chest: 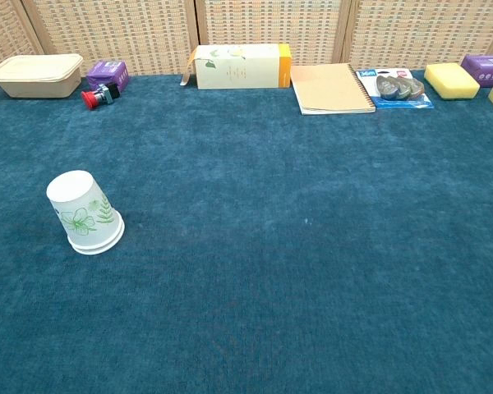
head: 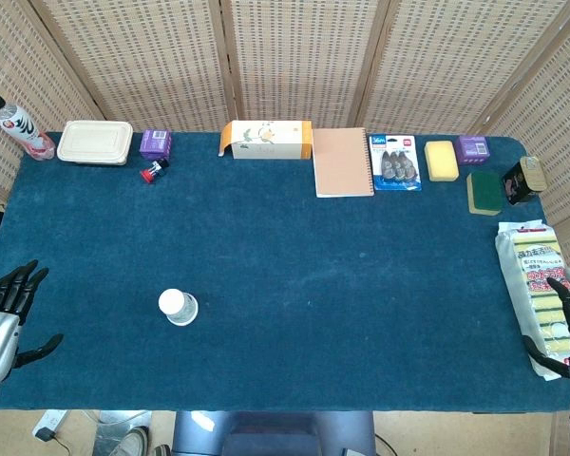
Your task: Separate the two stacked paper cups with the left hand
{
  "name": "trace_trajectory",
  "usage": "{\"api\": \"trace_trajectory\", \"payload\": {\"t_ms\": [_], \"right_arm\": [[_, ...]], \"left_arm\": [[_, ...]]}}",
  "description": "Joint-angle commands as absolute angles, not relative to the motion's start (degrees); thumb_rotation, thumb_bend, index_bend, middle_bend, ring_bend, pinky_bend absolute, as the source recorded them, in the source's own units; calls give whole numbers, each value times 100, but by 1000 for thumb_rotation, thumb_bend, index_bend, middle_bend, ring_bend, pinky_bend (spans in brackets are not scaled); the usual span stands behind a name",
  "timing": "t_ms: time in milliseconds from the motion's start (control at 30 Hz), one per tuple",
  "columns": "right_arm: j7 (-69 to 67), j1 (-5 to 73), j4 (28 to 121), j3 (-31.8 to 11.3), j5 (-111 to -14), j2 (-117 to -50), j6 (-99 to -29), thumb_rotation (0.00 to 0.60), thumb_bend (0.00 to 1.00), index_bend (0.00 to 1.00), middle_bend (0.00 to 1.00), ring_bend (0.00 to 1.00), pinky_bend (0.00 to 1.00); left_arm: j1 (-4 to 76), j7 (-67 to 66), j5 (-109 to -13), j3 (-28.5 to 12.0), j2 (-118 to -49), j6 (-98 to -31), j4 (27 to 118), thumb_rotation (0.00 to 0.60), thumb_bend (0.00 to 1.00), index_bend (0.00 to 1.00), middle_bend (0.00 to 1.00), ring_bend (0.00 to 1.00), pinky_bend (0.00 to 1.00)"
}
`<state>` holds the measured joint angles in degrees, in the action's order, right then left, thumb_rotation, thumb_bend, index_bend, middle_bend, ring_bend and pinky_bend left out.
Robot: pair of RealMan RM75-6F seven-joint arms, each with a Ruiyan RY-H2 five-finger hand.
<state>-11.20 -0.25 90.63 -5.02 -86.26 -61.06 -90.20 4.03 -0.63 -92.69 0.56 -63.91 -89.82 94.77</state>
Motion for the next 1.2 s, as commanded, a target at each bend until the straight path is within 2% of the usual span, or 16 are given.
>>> {"api": "trace_trajectory", "payload": {"t_ms": [33,333,533,600,800,1200], "right_arm": [[-1115,-26,9061,-500,-8626,-6107,-9018,600,295,91,9,6,85],[-1188,-43,9065,-506,-8577,-6078,-9006,600,291,91,9,6,83],[-1258,-62,9089,-521,-8587,-6040,-9057,600,287,91,9,5,82],[-1315,-71,9076,-525,-8573,-6025,-9058,600,287,91,9,5,81],[-1465,-78,9033,-549,-8525,-5993,-9043,600,286,91,8,4,78],[-1588,-89,9056,-551,-8531,-5948,-9040,600,283,91,8,3,77]], "left_arm": [[390,-107,-9290,55,-6407,-8996,9489,600,164,0,0,0,80],[611,-237,-9225,-34,-6379,-8642,9620,600,165,0,0,0,79],[1254,-514,-9019,-170,-6138,-7571,10141,600,165,0,0,0,79],[1533,-797,-8754,-250,-6091,-7058,10348,600,164,0,0,0,79],[2029,-1550,-7960,-398,-6157,-6187,10766,600,164,0,0,0,79],[2595,-2722,-6843,-528,-6738,-5797,10924,600,164,1,0,0,80]]}}
